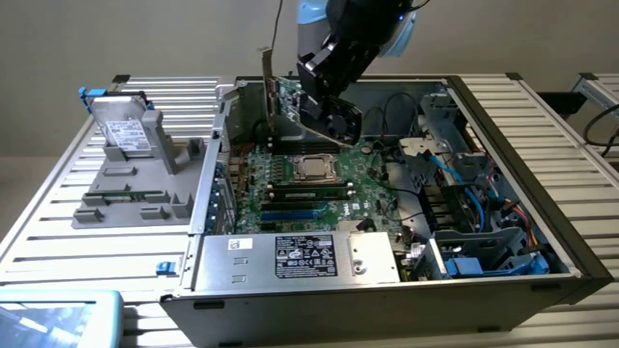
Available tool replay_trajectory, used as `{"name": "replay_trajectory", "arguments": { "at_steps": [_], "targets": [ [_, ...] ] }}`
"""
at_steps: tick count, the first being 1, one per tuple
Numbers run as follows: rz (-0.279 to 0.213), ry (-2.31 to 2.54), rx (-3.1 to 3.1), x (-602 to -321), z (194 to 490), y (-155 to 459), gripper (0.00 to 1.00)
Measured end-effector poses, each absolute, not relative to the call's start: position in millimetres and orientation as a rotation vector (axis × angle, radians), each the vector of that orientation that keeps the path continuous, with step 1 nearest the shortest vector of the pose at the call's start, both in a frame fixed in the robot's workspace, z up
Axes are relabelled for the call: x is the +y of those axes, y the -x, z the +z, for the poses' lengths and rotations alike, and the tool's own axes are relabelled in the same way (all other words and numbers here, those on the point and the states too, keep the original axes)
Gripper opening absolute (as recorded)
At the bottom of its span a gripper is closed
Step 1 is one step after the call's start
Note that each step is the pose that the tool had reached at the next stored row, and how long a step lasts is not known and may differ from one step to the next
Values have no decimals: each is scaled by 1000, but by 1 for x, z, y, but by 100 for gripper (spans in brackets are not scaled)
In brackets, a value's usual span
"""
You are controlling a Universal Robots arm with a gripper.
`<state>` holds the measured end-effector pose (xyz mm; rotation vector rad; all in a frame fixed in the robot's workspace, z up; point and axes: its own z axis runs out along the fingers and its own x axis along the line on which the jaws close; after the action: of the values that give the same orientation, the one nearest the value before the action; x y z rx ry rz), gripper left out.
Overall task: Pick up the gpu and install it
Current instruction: 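Insert the gpu into the slot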
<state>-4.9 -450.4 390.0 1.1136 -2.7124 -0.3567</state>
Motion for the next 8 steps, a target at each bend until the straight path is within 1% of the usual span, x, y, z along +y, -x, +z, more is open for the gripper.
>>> {"name": "replay_trajectory", "arguments": {
  "at_steps": [8],
  "targets": [
    [-334,-1301,-2611,-450,387,5,28]
  ]
}}
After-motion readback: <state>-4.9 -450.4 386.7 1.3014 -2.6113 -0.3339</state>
